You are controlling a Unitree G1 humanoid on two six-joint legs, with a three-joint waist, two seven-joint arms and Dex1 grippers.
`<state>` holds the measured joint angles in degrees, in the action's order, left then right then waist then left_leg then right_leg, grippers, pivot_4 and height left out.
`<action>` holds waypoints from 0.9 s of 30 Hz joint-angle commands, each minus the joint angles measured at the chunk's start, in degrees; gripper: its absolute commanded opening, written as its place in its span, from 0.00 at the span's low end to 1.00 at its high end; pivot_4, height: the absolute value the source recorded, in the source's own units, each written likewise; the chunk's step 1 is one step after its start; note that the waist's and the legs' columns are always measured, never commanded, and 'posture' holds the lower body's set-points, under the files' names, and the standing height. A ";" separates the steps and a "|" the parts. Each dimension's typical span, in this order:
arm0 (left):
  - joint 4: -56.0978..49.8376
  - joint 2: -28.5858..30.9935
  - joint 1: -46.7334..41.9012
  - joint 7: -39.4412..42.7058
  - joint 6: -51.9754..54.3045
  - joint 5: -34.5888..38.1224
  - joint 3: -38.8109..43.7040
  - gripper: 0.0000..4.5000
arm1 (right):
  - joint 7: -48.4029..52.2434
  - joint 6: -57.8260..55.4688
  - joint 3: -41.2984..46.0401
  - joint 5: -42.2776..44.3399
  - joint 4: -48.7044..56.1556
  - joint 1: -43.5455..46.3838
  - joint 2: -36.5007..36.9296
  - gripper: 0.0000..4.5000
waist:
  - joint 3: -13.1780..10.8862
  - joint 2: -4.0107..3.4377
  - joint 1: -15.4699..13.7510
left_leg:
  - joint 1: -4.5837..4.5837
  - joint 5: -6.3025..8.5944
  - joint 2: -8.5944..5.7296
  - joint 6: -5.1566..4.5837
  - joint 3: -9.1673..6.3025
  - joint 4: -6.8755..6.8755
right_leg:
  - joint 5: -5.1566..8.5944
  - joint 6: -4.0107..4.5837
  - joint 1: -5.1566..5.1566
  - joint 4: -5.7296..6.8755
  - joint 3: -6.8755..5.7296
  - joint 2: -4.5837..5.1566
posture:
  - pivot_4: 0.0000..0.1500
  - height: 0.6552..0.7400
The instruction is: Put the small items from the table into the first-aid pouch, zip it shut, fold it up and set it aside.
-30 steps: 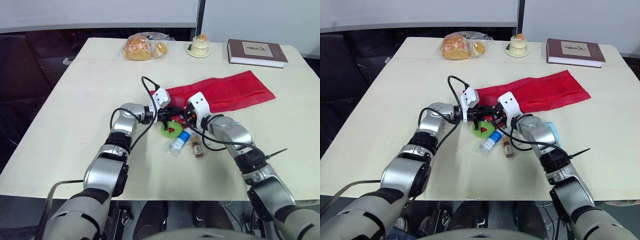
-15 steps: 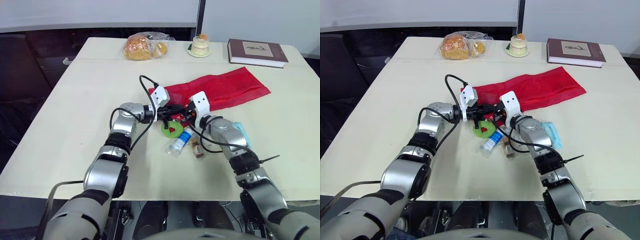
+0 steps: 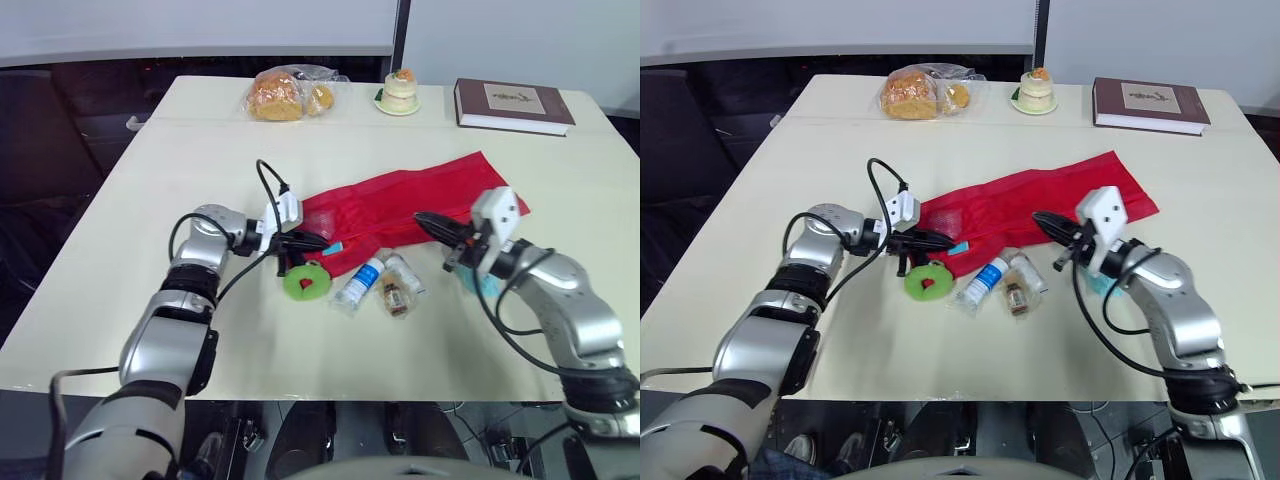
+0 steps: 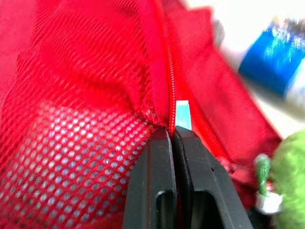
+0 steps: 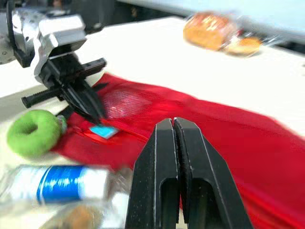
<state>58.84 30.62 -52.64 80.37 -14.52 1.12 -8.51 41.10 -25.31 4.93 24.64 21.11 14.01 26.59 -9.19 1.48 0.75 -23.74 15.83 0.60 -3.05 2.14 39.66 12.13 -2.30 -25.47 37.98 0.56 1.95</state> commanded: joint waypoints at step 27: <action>6.89 2.74 -6.12 -5.06 -2.55 -0.84 5.45 0.98 | 3.98 -1.13 25.27 18.17 15.36 -22.54 13.73 1.00 | -0.03 0.05 -0.32 | -0.02 0.01 -0.01 -0.02 -0.03 0.12 | 0.00 -0.02 0.10 -0.04 -0.01 0.02 | 1.00 0.87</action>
<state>68.17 32.96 -58.07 73.04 -17.59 -1.60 -4.47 45.48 -26.66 28.06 41.10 33.99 -8.60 39.59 -9.22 1.54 0.43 -23.77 15.83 0.59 -3.07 2.11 39.78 12.13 -2.32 -25.38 37.94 0.54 1.97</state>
